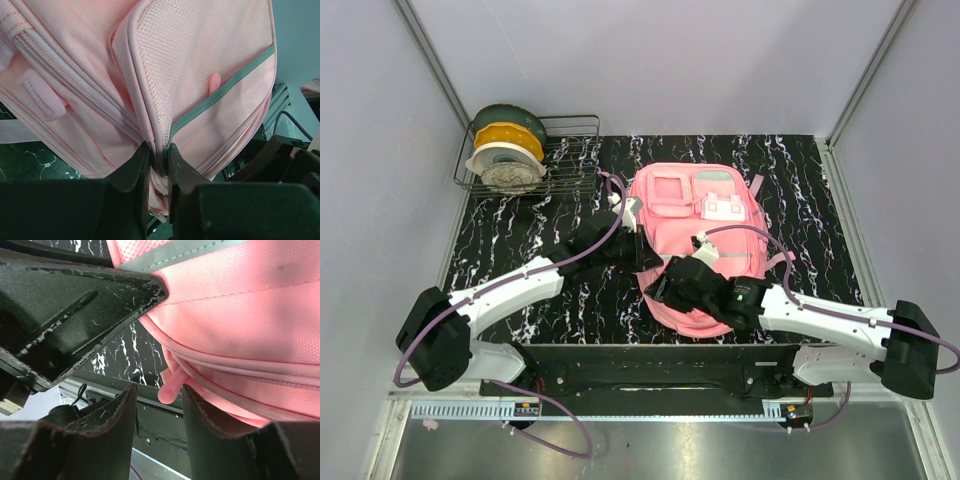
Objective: Pack the student bag
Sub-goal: Zip the student bag at the center of the board.
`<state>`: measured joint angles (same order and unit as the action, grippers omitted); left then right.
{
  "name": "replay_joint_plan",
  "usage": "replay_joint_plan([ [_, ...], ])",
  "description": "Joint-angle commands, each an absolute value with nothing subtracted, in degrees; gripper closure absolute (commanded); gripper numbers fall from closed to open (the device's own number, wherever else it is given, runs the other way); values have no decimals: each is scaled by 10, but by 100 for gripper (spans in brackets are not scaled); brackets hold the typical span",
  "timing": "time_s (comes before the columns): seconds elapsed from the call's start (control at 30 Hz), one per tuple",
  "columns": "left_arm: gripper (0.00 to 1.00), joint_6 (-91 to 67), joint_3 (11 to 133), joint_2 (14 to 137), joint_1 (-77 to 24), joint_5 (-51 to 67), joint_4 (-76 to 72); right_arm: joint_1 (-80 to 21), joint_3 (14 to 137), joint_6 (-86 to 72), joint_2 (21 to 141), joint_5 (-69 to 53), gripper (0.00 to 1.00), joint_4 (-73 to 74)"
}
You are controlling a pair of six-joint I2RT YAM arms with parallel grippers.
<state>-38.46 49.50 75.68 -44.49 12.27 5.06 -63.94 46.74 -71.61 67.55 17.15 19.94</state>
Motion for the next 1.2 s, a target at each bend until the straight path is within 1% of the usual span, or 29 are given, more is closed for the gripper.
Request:
replay_joint_plan([
  [0.0,100,-368,539,725,-448,173,-2,-636,485,-708,673,189,53,213],
  [0.17,100,-368,541,723,-448,178,-2,-636,505,-693,686,213,53,238],
  [0.27,100,-368,544,723,-448,183,-2,-636,514,-690,702,219,60,245],
  [0.37,100,-367,548,722,-448,186,-2,-636,519,-683,711,215,62,242],
  [0.47,100,-367,548,721,-448,186,-2,-636,520,-677,715,215,61,243],
  [0.57,100,-366,549,720,-448,186,-2,-635,519,-674,718,216,56,245],
  [0.63,100,-366,550,720,-448,186,-2,-636,520,-673,722,215,65,251],
  [0.7,100,-367,551,720,-448,187,-2,-636,517,-674,723,216,71,251],
  [0.8,100,-366,553,718,-448,188,-2,-636,516,-673,723,215,75,250],
  [0.83,100,-365,553,718,-448,187,-2,-636,516,-673,720,214,84,251],
  [0.9,100,-364,553,719,-447,187,-2,-636,515,-673,715,214,89,257],
  [0.93,100,-364,553,718,-448,187,-2,-636,511,-673,706,217,98,259],
  [0.97,100,-363,553,719,-448,185,-2,-635,507,-673,701,216,100,260],
  [1.17,100,-363,548,711,-447,173,-2,-636,470,-676,643,213,100,275],
])
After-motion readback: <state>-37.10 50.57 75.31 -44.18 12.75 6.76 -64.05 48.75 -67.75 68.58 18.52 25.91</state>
